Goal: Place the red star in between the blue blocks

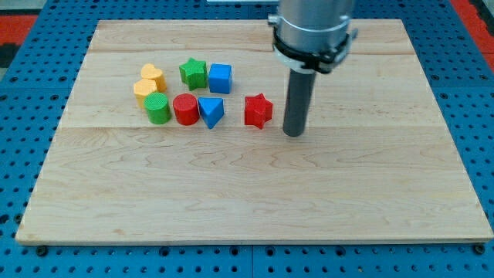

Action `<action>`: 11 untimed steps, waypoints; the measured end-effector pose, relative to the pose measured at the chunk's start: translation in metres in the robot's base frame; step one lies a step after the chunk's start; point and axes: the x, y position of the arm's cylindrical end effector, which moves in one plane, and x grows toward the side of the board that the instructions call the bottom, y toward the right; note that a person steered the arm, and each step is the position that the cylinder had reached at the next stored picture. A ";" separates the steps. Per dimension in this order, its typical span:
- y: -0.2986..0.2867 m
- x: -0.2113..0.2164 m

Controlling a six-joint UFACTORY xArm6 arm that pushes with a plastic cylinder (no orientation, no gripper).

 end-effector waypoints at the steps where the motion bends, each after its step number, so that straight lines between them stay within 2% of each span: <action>1: -0.030 -0.024; 2: -0.032 -0.030; 5: -0.036 -0.081; 6: -0.011 -0.067; 9: -0.055 -0.051; 10: -0.059 -0.051; 11: -0.037 -0.047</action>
